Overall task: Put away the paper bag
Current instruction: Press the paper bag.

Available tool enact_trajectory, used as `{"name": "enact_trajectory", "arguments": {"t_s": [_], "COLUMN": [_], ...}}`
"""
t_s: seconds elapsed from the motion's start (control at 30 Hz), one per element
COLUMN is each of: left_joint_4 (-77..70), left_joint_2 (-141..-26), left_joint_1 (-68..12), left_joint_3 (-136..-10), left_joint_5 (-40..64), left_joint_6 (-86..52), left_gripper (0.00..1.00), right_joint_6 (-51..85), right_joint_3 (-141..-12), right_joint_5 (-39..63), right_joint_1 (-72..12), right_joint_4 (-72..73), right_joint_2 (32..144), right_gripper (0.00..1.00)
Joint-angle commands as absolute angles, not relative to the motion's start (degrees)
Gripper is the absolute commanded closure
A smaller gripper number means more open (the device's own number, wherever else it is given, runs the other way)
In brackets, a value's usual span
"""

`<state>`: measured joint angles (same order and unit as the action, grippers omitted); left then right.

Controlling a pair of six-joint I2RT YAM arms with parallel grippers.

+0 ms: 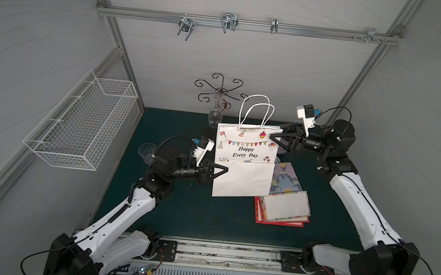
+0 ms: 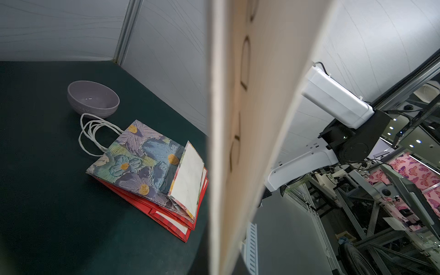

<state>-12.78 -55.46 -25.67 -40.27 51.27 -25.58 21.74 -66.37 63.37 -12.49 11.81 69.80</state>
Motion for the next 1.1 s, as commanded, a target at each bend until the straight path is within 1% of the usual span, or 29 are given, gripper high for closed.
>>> {"name": "enact_trajectory", "arguments": {"t_s": [0.0,0.07,0.13,0.27,0.37,0.5,0.6,0.7,0.77,0.87,0.93,1.07], "left_joint_4": [-13.6,-13.6,-15.5,-19.2,-21.4,-23.7,-27.1,-28.2,-27.9,-28.3,-28.1,-24.8], "left_joint_2": [-54.2,-54.0,-54.1,-54.3,-54.0,-53.4,-54.0,-54.7,-54.7,-54.5,-54.4,-54.7], "left_joint_1": [-25.9,-25.9,-25.9,-25.9,-25.9,-25.9,-25.9,-25.9,-25.9,-25.9,-26.0,-26.3], "left_joint_3": [-44.2,-45.6,-46.1,-46.3,-46.2,-45.4,-45.1,-44.8,-44.7,-43.7,-42.8,-43.1], "left_joint_5": [46.1,43.6,43.0,43.2,43.2,42.6,43.2,44.9,45.0,45.0,46.0,48.4], "left_joint_6": [-27.9,-31.1,-35.3,-43.1,-46.9,-50.7,-55.4,-58.7,-60.8,-64.1,-65.4,-65.9], "left_gripper": [1.0,1.0,1.0,1.0,1.0,1.0,1.0,1.0,1.0,1.0,1.0,1.0], "right_joint_6": [14.2,13.4,14.7,19.1,19.6,24.0,28.4,32.6,35.1,46.7,49.8,50.4], "right_joint_3": [-63.4,-60.7,-57.4,-53.1,-53.3,-53.6,-54.4,-55.1,-55.9,-55.6,-56.2,-56.3], "right_joint_5": [57.4,56.4,57.5,59.9,59.5,60.8,59.4,57.4,55.9,57.0,56.1,54.7], "right_joint_1": [-11.1,-10.6,-10.9,-13.6,-17.1,-20.6,-21.0,-20.8,-19.7,-16.8,-16.2,-18.4], "right_joint_4": [-5.4,-13.2,-16.4,-17.4,-19.8,-16.7,-10.7,-3.2,-0.4,7.5,7.3,5.7], "right_joint_2": [63.7,60.6,58.2,56.0,56.9,58.7,60.1,60.9,61.2,61.5,61.2,60.2], "right_gripper": [0.17,0.13,0.1,0.11,0.1,0.1,0.16,0.18,0.23,0.33,0.45,0.49]}}
